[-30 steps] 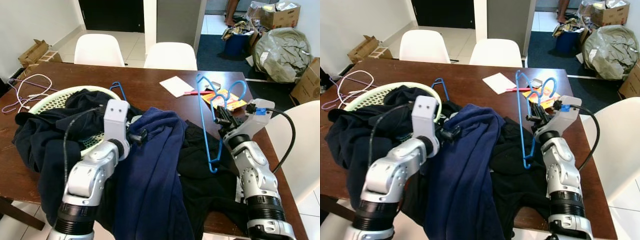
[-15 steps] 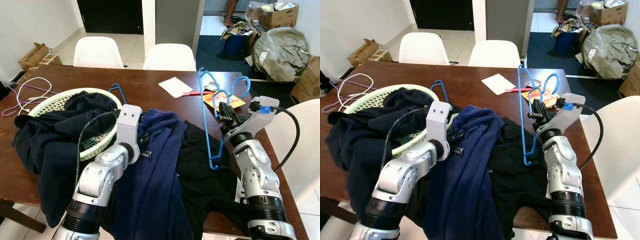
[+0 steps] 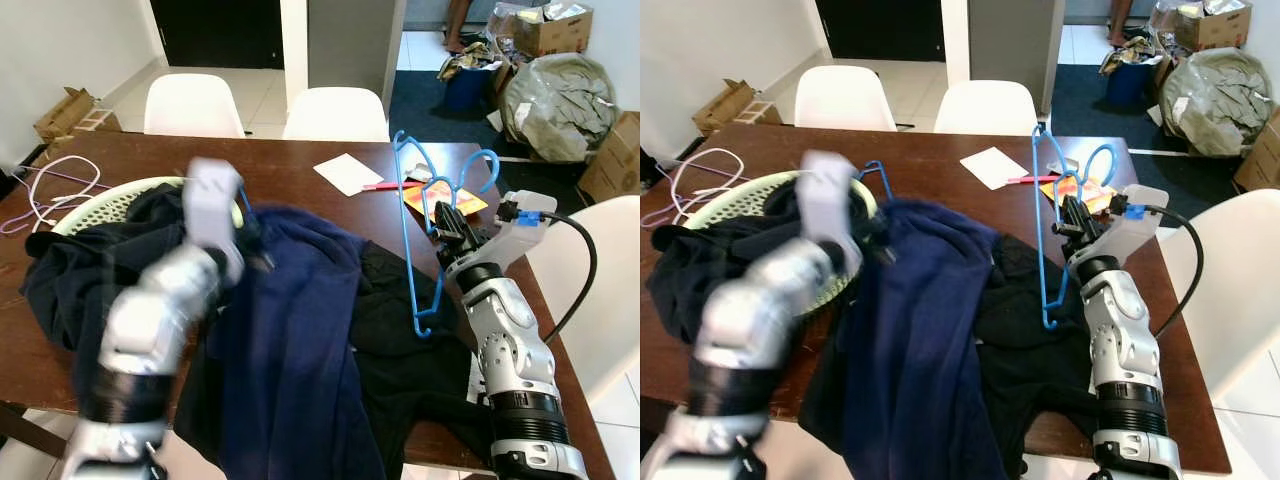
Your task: Hang hanger
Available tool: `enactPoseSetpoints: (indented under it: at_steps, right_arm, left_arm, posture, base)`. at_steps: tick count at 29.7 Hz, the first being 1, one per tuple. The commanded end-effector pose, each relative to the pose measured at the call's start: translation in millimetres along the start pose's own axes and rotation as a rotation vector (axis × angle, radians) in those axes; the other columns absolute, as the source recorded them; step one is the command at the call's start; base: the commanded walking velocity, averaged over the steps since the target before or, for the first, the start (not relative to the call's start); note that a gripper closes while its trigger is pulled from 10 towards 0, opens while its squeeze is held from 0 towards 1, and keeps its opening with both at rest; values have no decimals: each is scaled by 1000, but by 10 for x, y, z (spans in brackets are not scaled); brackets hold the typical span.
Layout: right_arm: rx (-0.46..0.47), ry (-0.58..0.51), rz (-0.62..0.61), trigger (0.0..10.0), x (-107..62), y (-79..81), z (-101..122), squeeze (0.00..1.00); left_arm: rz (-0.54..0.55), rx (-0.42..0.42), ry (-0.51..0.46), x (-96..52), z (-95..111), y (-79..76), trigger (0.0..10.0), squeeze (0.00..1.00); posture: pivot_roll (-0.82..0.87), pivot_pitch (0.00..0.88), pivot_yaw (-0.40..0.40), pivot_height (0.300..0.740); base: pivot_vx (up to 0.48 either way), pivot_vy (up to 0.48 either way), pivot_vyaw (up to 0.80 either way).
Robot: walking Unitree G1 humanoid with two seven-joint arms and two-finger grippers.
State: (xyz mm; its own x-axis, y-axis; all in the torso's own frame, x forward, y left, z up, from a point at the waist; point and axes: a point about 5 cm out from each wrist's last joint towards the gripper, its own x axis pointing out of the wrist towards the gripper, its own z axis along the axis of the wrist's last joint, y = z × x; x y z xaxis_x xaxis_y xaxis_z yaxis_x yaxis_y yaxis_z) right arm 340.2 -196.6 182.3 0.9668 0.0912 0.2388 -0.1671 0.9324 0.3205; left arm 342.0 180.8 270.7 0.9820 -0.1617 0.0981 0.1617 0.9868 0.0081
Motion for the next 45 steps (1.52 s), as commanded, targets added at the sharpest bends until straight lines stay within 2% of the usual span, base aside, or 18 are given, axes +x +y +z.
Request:
enactPoseSetpoints:
  at_steps: [1, 3, 4, 6, 7, 8, 10, 12, 13, 15, 20, 22, 24, 27, 33, 37, 42, 45]
  right_arm:
    - [20, -6, 5, 10000, -9, 22, -8, 0]
    - [20, -6, 5, 10000, -9, 22, -8, 0]
    - [25, -4, 9, 10000, -1, 33, -24, 0]
    - [25, -4, 9, 10000, -1, 33, -24, 0]
    - [34, -2, 14, 10000, 10, 51, -42, 0]
    - [40, -1, 17, 10000, 18, 63, -55, 0]
    - [40, -1, 17, 10000, 18, 63, -55, 0]
    - [56, 5, 31, 10000, 33, 134, -104, 0]
    - [64, 12, 42, 10000, 33, 181, -135, 0]
    - [65, 14, 44, 10000, 32, 188, -139, 0]
    - [61, 20, 50, 10000, 19, 190, -138, 0]
    - [60, 20, 50, 10000, 19, 189, -137, 0]
    - [53, 20, 54, 10000, 19, 173, -112, 0]
    - [47, 22, 61, 10000, 16, 166, -97, 0]
    - [44, 24, 66, 10000, 19, 172, -100, 0]
    - [45, 23, 69, 10000, 22, 187, -102, 0]
    - [42, 23, 63, 10000, 16, 172, -109, 0]
    - [44, 21, 61, 10000, 20, 176, -111, 0]
  left_arm:
    - [270, 167, -461, -315, 1234, 680, 0, 0]
    - [270, 167, -461, -315, 1234, 680, 0, 0]
    - [421, 323, -638, -626, 1861, 970, 0, 0]
    - [421, 323, -638, -626, 1861, 970, 0, 0]
    - [552, 459, -766, -983, 2360, 1154, 0, 0]
    - [641, 538, -839, -1259, 2644, 1247, 0, 0]
    - [641, 538, -839, -1259, 2644, 1247, 0, 0]
    - [742, 601, -817, -1503, 2787, 1444, 0, 0]
    - [782, 563, -732, -1540, 2654, 1626, 0, 0]
    - [786, 550, -715, -1539, 2616, 1659, 0, 0]
    - [753, 433, -571, -1345, 2185, 1844, 0, 0]
    - [749, 430, -566, -1329, 2167, 1861, 0, 0]
    - [696, 361, -467, -1131, 1799, 1891, 0, 0]
    - [690, 319, -438, -1058, 1647, 1939, 0, 0]
    - [686, 333, -497, -1053, 1794, 1918, 0, 0]
    - [647, 359, -565, -1030, 1982, 1779, 0, 0]
    - [563, 430, -741, -1105, 2482, 1439, 0, 0]
    - [530, 451, -778, -1100, 2594, 1339, 0, 0]
  posture:
    - [16, 95, 34, 740]
    - [16, 95, 34, 740]
    - [40, 97, 33, 740]
    - [40, 97, 33, 740]
    - [57, 97, 33, 740]
    - [57, 97, 33, 740]
    - [57, 97, 33, 740]
    - [77, 99, 32, 740]
    - [78, 103, 27, 740]
    - [78, 103, 27, 740]
    - [70, 105, 26, 740]
    - [70, 105, 26, 740]
    - [49, 108, 14, 740]
    - [47, 107, 10, 740]
    - [49, 103, 10, 740]
    - [47, 102, 12, 740]
    - [51, 95, 15, 740]
    - [58, 90, 21, 740]
  base:
    - [0, 0, 0]
    - [0, 0, 0]
    - [0, 0, 0]
    - [0, 0, 0]
    - [0, 0, 0]
    - [0, 0, 0]
    - [0, 0, 0]
    - [0, 0, 0]
    - [0, 0, 0]
    - [0, 0, 0]
    - [0, 0, 0]
    - [0, 0, 0]
    - [0, 0, 0]
    - [0, 0, 0]
    - [0, 0, 0]
    - [0, 0, 0]
    - [0, 0, 0]
    - [0, 0, 0]
